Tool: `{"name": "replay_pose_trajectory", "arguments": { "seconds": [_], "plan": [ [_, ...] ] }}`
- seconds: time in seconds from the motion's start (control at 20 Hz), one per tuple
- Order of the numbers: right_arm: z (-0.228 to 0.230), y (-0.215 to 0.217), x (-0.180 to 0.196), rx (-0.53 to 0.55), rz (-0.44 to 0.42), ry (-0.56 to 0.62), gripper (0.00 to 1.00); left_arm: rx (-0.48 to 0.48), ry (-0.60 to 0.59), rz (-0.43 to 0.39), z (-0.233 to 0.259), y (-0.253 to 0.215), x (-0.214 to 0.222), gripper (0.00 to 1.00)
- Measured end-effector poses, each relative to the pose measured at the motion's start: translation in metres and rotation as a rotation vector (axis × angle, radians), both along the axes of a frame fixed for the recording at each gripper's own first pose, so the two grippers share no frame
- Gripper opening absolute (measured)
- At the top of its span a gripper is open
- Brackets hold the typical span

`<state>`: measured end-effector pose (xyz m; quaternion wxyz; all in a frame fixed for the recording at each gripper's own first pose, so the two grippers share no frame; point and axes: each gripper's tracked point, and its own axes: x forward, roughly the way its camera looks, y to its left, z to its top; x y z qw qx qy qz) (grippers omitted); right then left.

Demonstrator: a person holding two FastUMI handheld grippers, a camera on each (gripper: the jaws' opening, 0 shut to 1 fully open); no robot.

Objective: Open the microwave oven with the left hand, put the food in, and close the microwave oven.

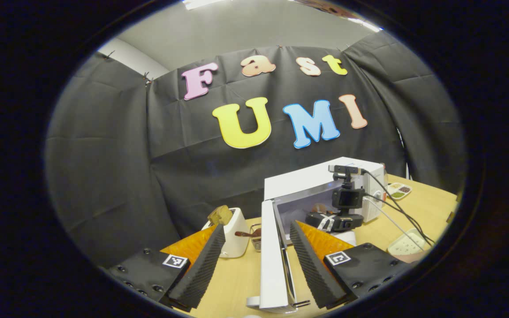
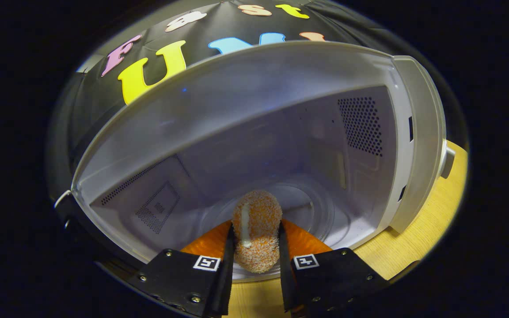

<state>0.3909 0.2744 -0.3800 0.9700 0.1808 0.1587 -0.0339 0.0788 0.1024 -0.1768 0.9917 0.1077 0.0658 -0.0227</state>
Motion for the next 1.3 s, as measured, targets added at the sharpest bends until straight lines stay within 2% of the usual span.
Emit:
{"name": "replay_pose_trajectory", "arguments": {
  "seconds": [0.1, 0.15, 0.2, 0.25, 0.3, 0.35, 0.4, 0.45, 0.5, 0.65, 0.75, 0.8, 0.85, 0.9, 1.05, 1.2, 1.25, 1.3],
  "plan": [
    [0.002, -0.002, 0.003, -0.007, -0.019, -0.027, 0.46, -0.032, -0.023, -0.008, 0.01, 0.001, -0.003, 0.94],
    [0.001, -0.003, 0.003, -0.014, -0.033, -0.029, 0.46, -0.035, -0.02, -0.001, 0.01, 0.004, -0.003, 1.0],
    [-0.003, -0.003, 0.006, -0.016, -0.032, -0.027, 0.47, -0.039, -0.019, 0.006, 0.009, 0.007, -0.002, 0.97],
    [-0.003, -0.003, 0.007, -0.02, -0.03, -0.023, 0.61, -0.044, -0.019, 0.012, 0.009, 0.009, -0.003, 1.0],
    [-0.007, -0.002, 0.005, -0.009, -0.022, -0.002, 0.63, -0.05, -0.017, 0.017, 0.01, 0.011, -0.004, 1.0],
    [-0.008, -0.004, 0.001, -0.009, -0.024, 0.019, 0.75, -0.047, -0.021, 0.021, 0.012, 0.012, -0.005, 1.0],
    [-0.003, -0.006, -0.005, -0.014, -0.02, 0.012, 0.78, -0.041, -0.025, 0.027, 0.015, 0.015, -0.005, 0.98],
    [0.003, -0.008, -0.008, -0.029, -0.014, -0.003, 0.97, -0.036, -0.024, 0.032, 0.017, 0.017, -0.005, 1.0],
    [0.012, -0.009, -0.017, -0.04, -0.005, -0.009, 0.98, -0.031, -0.028, 0.032, 0.02, 0.016, -0.005, 0.98],
    [0.042, -0.01, -0.044, -0.019, 0.069, -0.008, 0.98, -0.029, -0.064, 0.042, 0.044, 0.019, -0.003, 1.0],
    [0.069, -0.025, -0.069, -0.073, 0.112, -0.026, 0.98, -0.011, -0.076, 0.055, 0.055, 0.021, -0.005, 1.0],
    [0.083, -0.039, -0.085, -0.128, 0.125, -0.038, 0.98, -0.005, -0.079, 0.06, 0.059, 0.021, -0.006, 1.0],
    [0.099, -0.055, -0.103, -0.176, 0.134, -0.045, 0.98, -0.012, -0.087, 0.057, 0.066, 0.018, -0.006, 0.94],
    [0.116, -0.069, -0.123, -0.202, 0.152, -0.06, 0.98, -0.025, -0.097, 0.053, 0.075, 0.012, -0.008, 1.0],
    [0.165, -0.122, -0.177, -0.247, 0.177, -0.095, 0.98, -0.042, -0.088, 0.046, 0.083, -0.004, -0.012, 1.0],
    [0.198, -0.172, -0.225, -0.261, 0.211, -0.101, 0.98, -0.012, -0.094, 0.074, 0.094, -0.017, -0.018, 1.0],
    [0.206, -0.189, -0.239, -0.263, 0.228, -0.097, 0.93, 0.0, -0.096, 0.089, 0.098, -0.022, -0.022, 1.0],
    [0.216, -0.207, -0.254, -0.26, 0.234, -0.106, 0.98, 0.01, -0.099, 0.112, 0.104, -0.027, -0.029, 0.94]
  ]
}}
